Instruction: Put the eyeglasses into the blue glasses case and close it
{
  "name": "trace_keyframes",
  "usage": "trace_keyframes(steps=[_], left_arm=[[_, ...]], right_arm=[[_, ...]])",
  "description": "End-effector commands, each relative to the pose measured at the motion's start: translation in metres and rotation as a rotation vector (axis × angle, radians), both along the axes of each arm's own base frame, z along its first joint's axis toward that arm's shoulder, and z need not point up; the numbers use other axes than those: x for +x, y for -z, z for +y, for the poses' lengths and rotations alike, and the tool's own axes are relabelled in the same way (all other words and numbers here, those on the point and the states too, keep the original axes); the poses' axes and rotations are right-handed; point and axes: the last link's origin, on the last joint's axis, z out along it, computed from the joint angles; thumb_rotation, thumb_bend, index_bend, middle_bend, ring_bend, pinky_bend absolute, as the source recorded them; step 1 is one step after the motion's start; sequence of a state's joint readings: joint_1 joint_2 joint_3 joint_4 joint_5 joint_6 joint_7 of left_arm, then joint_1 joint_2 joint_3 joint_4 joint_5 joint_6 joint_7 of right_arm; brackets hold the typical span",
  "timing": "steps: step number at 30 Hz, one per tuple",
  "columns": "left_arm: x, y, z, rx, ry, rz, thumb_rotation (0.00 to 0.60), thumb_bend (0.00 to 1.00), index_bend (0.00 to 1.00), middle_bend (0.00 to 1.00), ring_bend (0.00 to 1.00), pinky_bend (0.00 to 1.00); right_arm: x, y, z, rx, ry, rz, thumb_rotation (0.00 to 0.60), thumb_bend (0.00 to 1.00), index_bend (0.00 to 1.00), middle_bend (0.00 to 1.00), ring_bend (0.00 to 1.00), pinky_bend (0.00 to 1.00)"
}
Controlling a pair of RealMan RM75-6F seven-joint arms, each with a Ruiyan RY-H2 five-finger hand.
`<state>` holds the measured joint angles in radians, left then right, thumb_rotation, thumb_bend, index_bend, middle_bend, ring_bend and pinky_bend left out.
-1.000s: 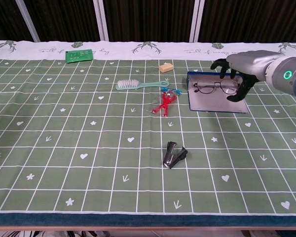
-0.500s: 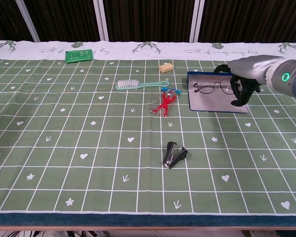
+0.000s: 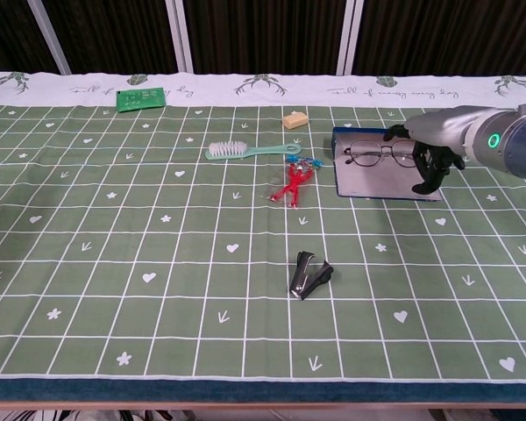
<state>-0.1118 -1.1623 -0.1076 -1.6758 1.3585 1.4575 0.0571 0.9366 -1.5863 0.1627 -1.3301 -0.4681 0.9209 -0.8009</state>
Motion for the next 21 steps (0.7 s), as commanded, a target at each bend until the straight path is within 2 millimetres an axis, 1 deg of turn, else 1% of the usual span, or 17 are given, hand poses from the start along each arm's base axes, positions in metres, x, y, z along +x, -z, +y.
trace_keyframes(steps=[1,21], left_arm=[[-0.0001,-0.0001,-0.0001,0.000,-0.001,0.000,0.600,0.29,0.18,0.00,0.00,0.00],[-0.0004,-0.0002,0.0001,-0.001,-0.004,0.000,0.600,0.28,0.18,0.00,0.00,0.00]], right_arm=[[-0.0014,0.0012,-0.0002,0.009,0.002,0.015,0.600,0.47,0.08,0.60,0.64,0.64],[-0.0054,0.0054,-0.0048,0.020,0.023,0.034,0.600,0.48,0.09,0.60,0.64,0.64]])
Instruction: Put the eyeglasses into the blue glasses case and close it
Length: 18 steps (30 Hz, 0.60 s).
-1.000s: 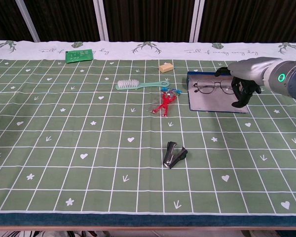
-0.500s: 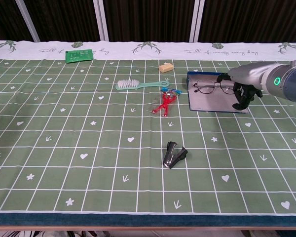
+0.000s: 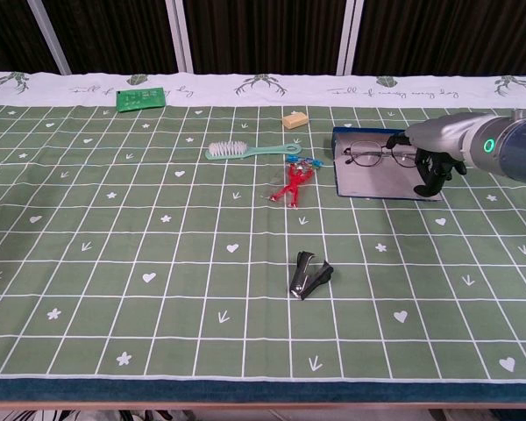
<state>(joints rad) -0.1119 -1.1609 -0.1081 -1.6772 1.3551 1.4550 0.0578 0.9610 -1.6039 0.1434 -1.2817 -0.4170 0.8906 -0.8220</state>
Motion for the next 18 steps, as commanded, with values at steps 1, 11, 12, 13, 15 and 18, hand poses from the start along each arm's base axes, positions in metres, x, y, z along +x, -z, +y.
trace_keyframes(steps=[1,11,12,13,15,18], left_arm=[[0.0000,0.0001,0.0000,0.000,-0.001,0.000,0.600,0.28,0.18,0.00,0.00,0.00],[0.0000,0.0000,-0.0001,0.001,-0.001,-0.001,0.600,0.28,0.18,0.00,0.00,0.00],[-0.0001,-0.0001,0.0000,0.001,-0.001,-0.001,0.600,0.28,0.18,0.00,0.00,0.00],[-0.0001,-0.0001,0.0000,0.001,-0.001,-0.001,0.600,0.28,0.18,0.00,0.00,0.00],[-0.0002,0.0000,0.0001,0.000,-0.001,-0.001,0.600,0.28,0.18,0.00,0.00,0.00],[-0.0002,0.0000,0.0001,0.000,-0.002,-0.001,0.600,0.28,0.18,0.00,0.00,0.00]], right_arm=[[-0.0003,0.0002,-0.0002,0.001,0.001,0.002,0.600,0.48,0.09,0.60,0.64,0.64],[-0.0008,0.0024,0.0000,0.009,0.002,0.002,0.600,0.48,0.09,0.60,0.64,0.64],[-0.0009,0.0027,0.0000,0.009,0.002,0.002,0.600,0.49,0.09,0.60,0.64,0.64],[-0.0010,0.0030,-0.0002,0.010,0.001,0.003,0.600,0.49,0.09,0.60,0.64,0.64],[-0.0006,0.0034,-0.0006,0.009,-0.001,0.003,0.600,0.49,0.09,0.60,0.64,0.64],[0.0000,0.0039,-0.0009,0.010,-0.003,0.004,0.600,0.49,0.09,0.60,0.64,0.64]])
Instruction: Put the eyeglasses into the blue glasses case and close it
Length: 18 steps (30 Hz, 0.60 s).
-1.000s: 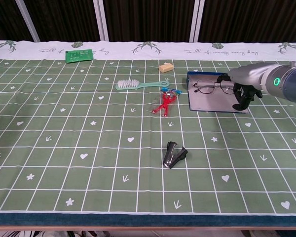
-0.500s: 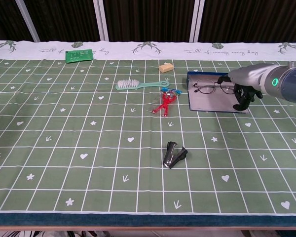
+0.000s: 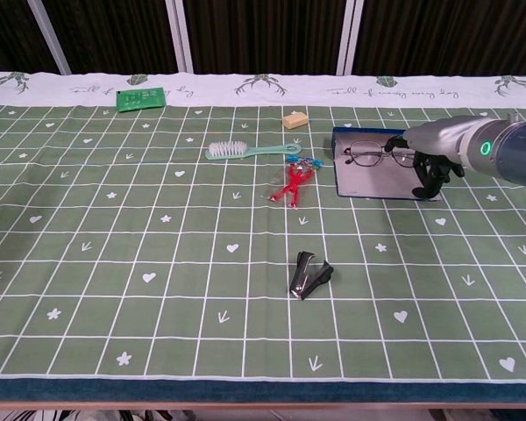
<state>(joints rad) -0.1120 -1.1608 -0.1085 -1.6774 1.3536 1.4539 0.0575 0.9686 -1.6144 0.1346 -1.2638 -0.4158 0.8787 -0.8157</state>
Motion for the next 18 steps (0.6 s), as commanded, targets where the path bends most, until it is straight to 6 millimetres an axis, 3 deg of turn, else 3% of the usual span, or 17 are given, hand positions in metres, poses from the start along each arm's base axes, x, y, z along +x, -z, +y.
trace_keyframes(steps=[1,18], left_arm=[[0.000,0.000,0.000,0.000,0.000,0.000,0.600,0.28,0.18,0.00,0.00,0.00],[0.000,0.000,0.000,-0.001,-0.005,-0.002,0.600,0.28,0.18,0.00,0.00,0.00]], right_arm=[[0.000,0.000,0.000,0.001,-0.001,0.002,0.600,0.49,0.09,0.60,0.64,0.64],[0.000,0.001,-0.012,-0.015,0.029,0.014,0.600,0.49,0.09,0.60,0.64,0.64]])
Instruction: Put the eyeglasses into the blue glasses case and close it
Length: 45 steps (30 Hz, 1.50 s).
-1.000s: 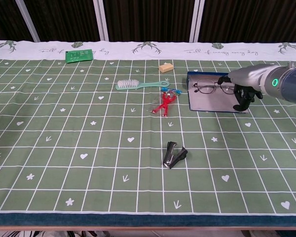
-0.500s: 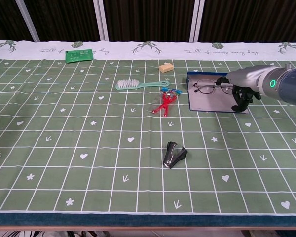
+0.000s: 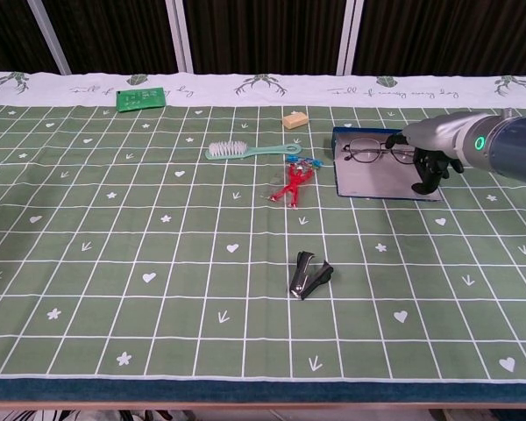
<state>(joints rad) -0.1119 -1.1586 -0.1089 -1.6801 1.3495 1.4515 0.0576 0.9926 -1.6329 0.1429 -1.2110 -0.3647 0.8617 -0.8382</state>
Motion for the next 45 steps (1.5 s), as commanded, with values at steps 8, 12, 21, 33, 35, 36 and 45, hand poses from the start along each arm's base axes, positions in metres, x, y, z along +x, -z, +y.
trace_keyframes(steps=[8,12,21,33,35,36,45], left_arm=[[0.000,0.000,0.000,-0.001,-0.001,-0.001,0.600,0.28,0.18,0.00,0.00,0.00],[0.000,0.000,0.000,0.000,-0.003,-0.002,0.600,0.28,0.18,0.00,0.00,0.00],[0.000,0.000,0.000,-0.002,-0.006,-0.002,0.600,0.28,0.18,0.00,0.00,0.00],[-0.001,0.000,0.000,-0.008,-0.012,-0.005,0.600,0.29,0.18,0.00,0.00,0.00],[0.000,0.000,0.000,-0.008,-0.012,-0.005,0.600,0.29,0.18,0.00,0.00,0.00],[0.000,0.000,0.000,-0.008,-0.012,-0.004,0.600,0.29,0.18,0.00,0.00,0.00],[0.000,0.001,-0.001,-0.012,-0.015,0.000,0.600,0.29,0.18,0.00,0.00,0.00]], right_arm=[[-0.003,-0.002,-0.009,-0.017,0.027,0.001,0.600,0.49,0.09,0.60,0.64,0.64],[-0.005,-0.003,-0.013,-0.024,0.031,0.016,0.600,0.49,0.09,0.60,0.64,0.64],[-0.003,-0.002,-0.016,-0.026,0.034,0.015,0.600,0.49,0.09,0.60,0.64,0.64],[0.001,-0.002,-0.014,-0.035,0.021,0.012,0.600,0.49,0.06,0.61,0.64,0.64],[0.002,-0.004,-0.012,-0.039,0.015,0.009,0.600,0.49,0.06,0.60,0.64,0.64],[0.002,-0.005,-0.011,-0.040,0.011,0.006,0.600,0.49,0.06,0.60,0.64,0.64],[0.011,-0.014,0.013,-0.049,-0.069,-0.051,0.600,0.28,0.06,0.42,0.48,0.51]])
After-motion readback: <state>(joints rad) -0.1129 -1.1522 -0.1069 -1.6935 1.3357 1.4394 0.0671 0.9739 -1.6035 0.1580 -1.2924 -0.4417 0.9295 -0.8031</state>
